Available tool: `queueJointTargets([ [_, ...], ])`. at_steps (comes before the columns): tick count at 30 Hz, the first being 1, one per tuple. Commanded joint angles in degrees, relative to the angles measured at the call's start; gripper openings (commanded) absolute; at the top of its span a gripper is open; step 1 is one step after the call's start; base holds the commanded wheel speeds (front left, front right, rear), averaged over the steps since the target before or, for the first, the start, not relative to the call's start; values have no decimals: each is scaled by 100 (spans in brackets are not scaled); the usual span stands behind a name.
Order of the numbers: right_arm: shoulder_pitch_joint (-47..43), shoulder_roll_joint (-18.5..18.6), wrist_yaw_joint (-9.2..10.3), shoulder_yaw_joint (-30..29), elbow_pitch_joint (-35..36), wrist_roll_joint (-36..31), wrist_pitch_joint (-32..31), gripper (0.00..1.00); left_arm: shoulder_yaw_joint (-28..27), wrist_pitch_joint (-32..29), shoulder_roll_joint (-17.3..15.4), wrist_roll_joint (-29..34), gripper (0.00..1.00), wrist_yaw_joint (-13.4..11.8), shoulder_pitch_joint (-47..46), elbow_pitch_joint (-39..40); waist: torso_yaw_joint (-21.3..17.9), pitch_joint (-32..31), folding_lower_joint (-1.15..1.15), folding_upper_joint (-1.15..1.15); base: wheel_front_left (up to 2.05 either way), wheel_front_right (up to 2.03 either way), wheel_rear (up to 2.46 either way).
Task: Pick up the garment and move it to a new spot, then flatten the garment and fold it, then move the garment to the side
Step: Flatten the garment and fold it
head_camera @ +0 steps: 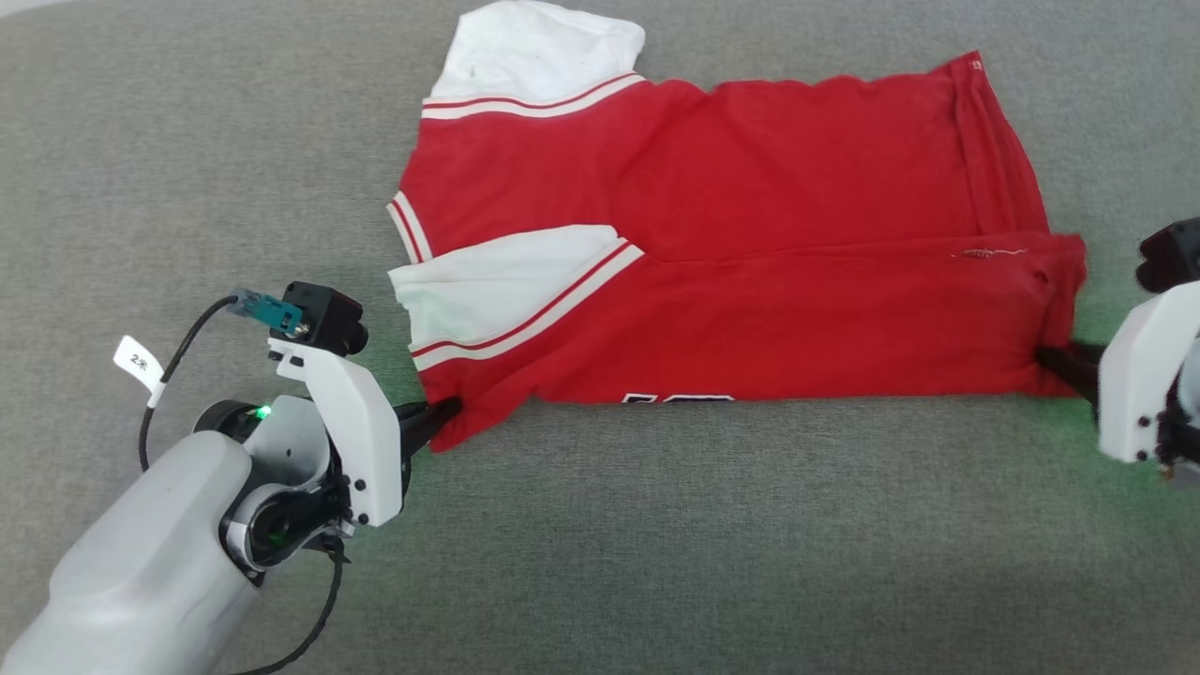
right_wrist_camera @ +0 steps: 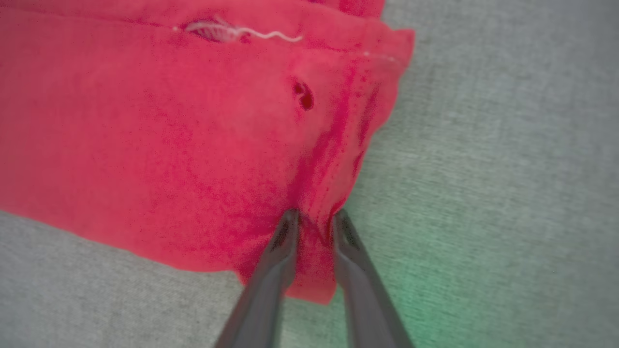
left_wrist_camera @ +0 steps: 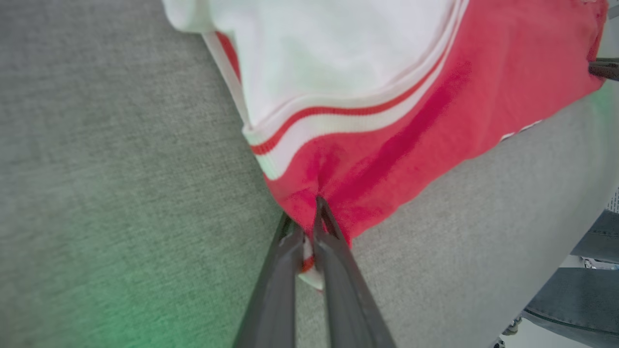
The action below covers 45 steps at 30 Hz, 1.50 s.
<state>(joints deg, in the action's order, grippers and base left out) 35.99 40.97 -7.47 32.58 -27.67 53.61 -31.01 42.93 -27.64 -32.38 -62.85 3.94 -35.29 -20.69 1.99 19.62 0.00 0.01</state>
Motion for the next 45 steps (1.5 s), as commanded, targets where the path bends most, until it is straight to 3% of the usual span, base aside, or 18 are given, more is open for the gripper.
queueJointTargets([
  [1, -248, -147, -2, 166, -11, 47, -120, 0, 70, 41, 74, 91, 0, 20, 62, -83, 27, -33, 0, -1, 0, 0, 0],
  [7, -444, 102, -2, 23, 258, 75, 39, 0, -24, 228, -26, -69, 0, 126, 257, -68, 65, -230, 0, -1, 0, 0, 0],
  [12, -880, 305, -2, -215, 673, 127, 132, 0, -122, 312, -343, -219, 0, 162, 598, 251, 67, -374, 0, -1, 0, 0, 0],
  [22, -2200, 591, -1, -909, 1706, -2, -104, 0, -248, 351, -960, -476, 0, -160, 1482, 1440, 75, -388, 0, -1, 0, 0, 0],
  [23, -2279, 547, -1, -1025, 1814, -47, -71, 10, -269, 394, -982, -465, 0, -204, 1534, 1494, 71, -379, 0, -1, 0, 0, 0],
  [24, -2335, 489, -1, -1181, 1898, -117, 20, 49, -290, 453, -995, -435, 0, -256, 1568, 1525, 64, -371, 0, -1, 0, 0, 0],
  [25, -2369, 427, -1, -1319, 1971, -207, 96, 92, -310, 511, -1002, -403, 7, -310, 1592, 1536, 52, -370, 0, -1, 0, 0, 0],
  [26, -2415, 355, -1, -1474, 2020, -294, 177, 100, -309, 545, -998, -380, 40, -348, 1605, 1545, 45, -366, 0, -1, 0, 0, 0],
  [28, -2483, 179, -1, -1778, 2105, -523, 335, 100, -301, 589, -1026, -302, 85, -391, 1625, 1581, 22, -367, 0, -1, 0, 0, 0],
  [29, -2493, 93, -1, -1910, 2152, -630, 410, 100, -344, 642, -1027, -283, 98, -409, 1613, 1601, 8, -364, 0, -1, 0, 0, 0],
  [35, -2470, -571, -1, -2673, 2592, -1371, 1226, 100, -793, 1340, -1061, -40, 100, -764, 1330, 1511, -123, -326, 0, -1, 0, 0, 0],
  [39, -2389, -1065, -1, -2756, 2827, -1786, 1823, 100, -872, 1841, -1094, 568, 100, -1002, 934, 1275, -315, -228, 0, -1, 0, 0, 0],
  [45, -2240, -1556, -2, -2729, 2920, -2119, 2455, 100, -1104, 2536, -660, 876, 100, -758, -18, 584, -631, 4, 0, -1, 0, 0, 0],
])
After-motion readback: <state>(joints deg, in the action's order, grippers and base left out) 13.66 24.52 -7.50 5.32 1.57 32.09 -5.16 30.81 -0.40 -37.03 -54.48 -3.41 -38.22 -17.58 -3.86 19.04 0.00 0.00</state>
